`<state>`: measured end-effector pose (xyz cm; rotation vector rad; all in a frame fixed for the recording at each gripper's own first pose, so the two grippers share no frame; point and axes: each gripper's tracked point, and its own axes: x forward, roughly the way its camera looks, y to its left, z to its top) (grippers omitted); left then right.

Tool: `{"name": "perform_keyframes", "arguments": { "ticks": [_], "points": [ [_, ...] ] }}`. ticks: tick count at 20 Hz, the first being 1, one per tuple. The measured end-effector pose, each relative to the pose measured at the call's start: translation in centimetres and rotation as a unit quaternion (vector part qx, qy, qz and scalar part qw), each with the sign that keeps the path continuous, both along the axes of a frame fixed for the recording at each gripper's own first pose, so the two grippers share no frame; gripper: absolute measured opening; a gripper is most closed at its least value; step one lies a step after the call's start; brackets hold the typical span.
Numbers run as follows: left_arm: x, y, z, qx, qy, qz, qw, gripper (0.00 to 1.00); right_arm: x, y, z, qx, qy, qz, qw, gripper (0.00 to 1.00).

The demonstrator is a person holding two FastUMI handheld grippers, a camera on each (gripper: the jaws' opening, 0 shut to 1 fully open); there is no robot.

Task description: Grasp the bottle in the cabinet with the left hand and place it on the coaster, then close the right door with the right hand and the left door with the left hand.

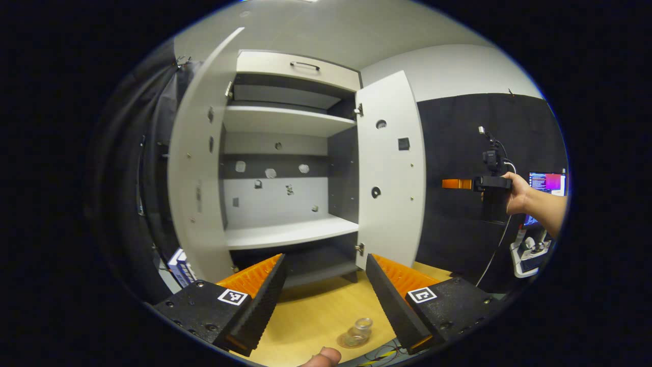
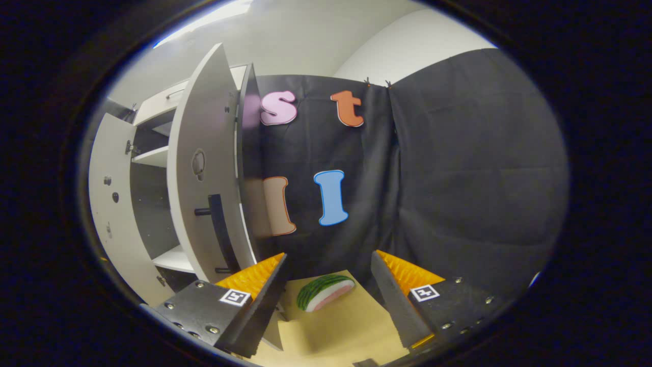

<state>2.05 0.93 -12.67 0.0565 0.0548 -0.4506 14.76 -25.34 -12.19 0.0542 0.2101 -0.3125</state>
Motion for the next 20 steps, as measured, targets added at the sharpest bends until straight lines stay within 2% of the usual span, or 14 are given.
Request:
{"name": "perform_keyframes", "arguments": {
  "ticks": [5,6,7,8,9,12,13,14,15,16,17,18,19,20],
  "points": [
    [-0.9,6.0,0.2,-0.003,0.009,0.057,0.998,0.98,4.8,1.9,-0.3,-0.016,0.005,0.006,1.000,0.99],
    [-1.1,7.0,0.0,-0.004,0.015,0.069,0.998,0.98,5.8,3.0,-0.6,-0.007,0.014,0.018,1.000,0.93],
    [-1.3,8.1,-0.4,-0.004,0.023,0.080,0.997,0.98,6.6,4.5,-0.8,0.004,0.018,0.031,0.999,0.99],
    [-1.5,9.0,-0.5,-0.004,0.028,0.088,0.996,0.98,7.8,4.8,-0.9,-0.002,0.019,0.024,1.000,0.98],
    [-1.7,9.7,-0.4,-0.006,0.029,0.096,0.995,0.98,7.4,5.2,-0.1,-0.018,0.021,0.028,0.999,0.86],
    [-2.3,12.3,-0.3,-0.008,0.034,0.122,0.992,0.98,7.8,5.9,2.9,-0.062,-0.032,0.017,0.997,0.89],
    [-2.5,13.3,-0.4,-0.010,0.038,0.135,0.990,0.98,7.7,7.0,2.6,-0.058,-0.029,0.025,0.998,0.82],
    [-3.0,14.1,-0.2,-0.015,0.040,0.144,0.989,0.99,7.7,8.0,2.3,-0.046,-0.027,0.036,0.998,0.87],
    [-3.3,14.7,0.1,-0.022,0.042,0.150,0.988,0.98,7.8,9.2,2.0,-0.035,-0.026,0.051,0.998,0.88],
    [-3.5,15.2,0.2,-0.029,0.044,0.155,0.987,0.96,8.1,10.6,1.9,-0.028,-0.026,0.067,0.997,0.83],
    [-3.4,15.7,-0.2,-0.033,0.051,0.160,0.985,0.95,8.3,12.0,1.9,-0.024,-0.027,0.080,0.996,0.88],
    [-3.3,16.2,-0.4,-0.035,0.057,0.167,0.984,0.95,8.4,13.0,1.8,-0.020,-0.026,0.087,0.996,0.83],
    [-3.3,16.6,-0.5,-0.034,0.058,0.175,0.982,0.95,8.6,14.0,1.7,-0.017,-0.025,0.092,0.995,0.87],
    [-3.4,17.1,-0.2,-0.032,0.055,0.182,0.981,0.96,8.8,14.6,1.6,-0.012,-0.025,0.095,0.995,0.87]
  ]
}}
